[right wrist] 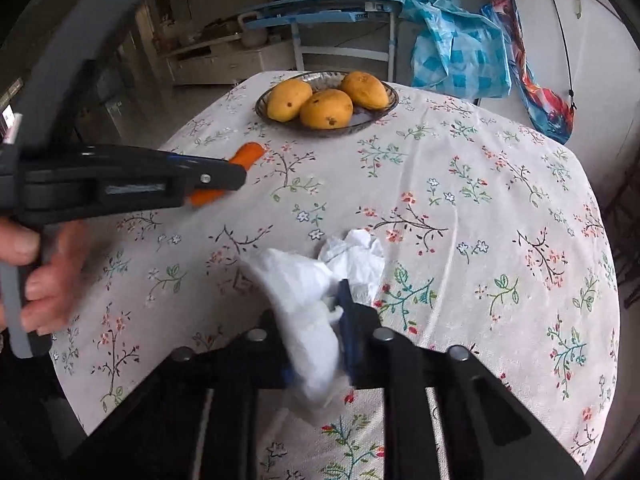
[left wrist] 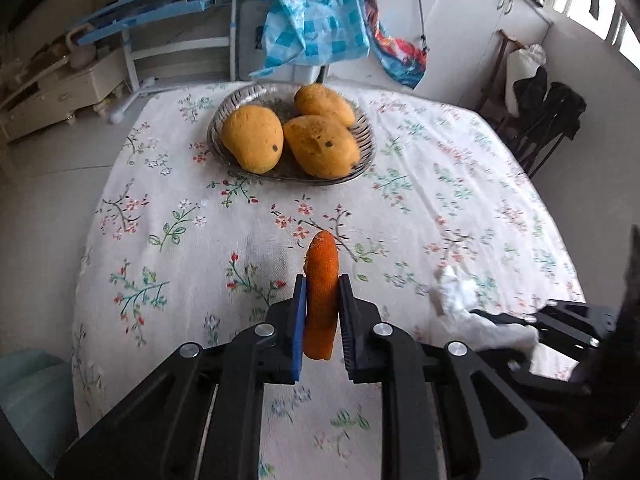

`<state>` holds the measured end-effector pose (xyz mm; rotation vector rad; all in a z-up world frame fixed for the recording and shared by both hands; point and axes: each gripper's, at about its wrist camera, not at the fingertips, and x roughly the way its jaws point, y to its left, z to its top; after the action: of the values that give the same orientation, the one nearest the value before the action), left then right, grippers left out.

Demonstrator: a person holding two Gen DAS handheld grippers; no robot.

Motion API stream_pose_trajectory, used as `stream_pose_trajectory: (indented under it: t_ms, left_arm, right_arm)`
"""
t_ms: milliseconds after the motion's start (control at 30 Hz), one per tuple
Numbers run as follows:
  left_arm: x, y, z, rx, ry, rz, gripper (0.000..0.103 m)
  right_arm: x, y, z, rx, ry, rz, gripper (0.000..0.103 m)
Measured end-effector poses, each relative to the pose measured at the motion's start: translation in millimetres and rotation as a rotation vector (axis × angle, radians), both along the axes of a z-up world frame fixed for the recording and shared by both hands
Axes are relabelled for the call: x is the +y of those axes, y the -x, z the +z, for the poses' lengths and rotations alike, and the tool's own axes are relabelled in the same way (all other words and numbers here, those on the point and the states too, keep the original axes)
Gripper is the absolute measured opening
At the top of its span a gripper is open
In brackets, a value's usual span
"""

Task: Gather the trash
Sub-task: 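Carry tissue and orange piece down to the yellow bucket and open both grippers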

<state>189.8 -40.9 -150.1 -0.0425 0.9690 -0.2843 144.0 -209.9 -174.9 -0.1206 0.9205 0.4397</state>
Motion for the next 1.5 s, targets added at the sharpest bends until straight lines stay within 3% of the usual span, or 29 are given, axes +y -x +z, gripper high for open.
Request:
stream_pose_trajectory:
  t_ms: [433, 667, 1267, 1367, 1500]
  left_arm:
    - [15.0, 90.7, 45.1, -0.167, 0.025, 0.025, 0.015]
    - [31.6, 136.4, 49.7, -0.199, 0.035, 0.063, 0.015]
    - [46.2, 198.7, 50.0, -0.218, 0.017, 0.086, 0.015]
    - [43.3, 207.4, 43.7, -0.19, 0.014, 0.073, 0.015]
    - [40.2, 223.4, 29.0, -0.128, 0.011, 0.053, 0.015]
  right_arm:
    - [-11.2, 52.6, 30.4, -0.019, -0.276, -0.027, 0.013]
    - [-8.7, 95.8, 35.1, -0.029, -0.378, -0.025, 0.013]
    - [5.7, 151.2, 27.6, 0.009, -0.437, 0.012, 0.013]
    - [13.9, 163.6, 19.9, 0.057, -0.427, 0.031, 0.013]
    - [28.4, 183.3, -5.7, 0.185, -0.367, 0.042, 0.013]
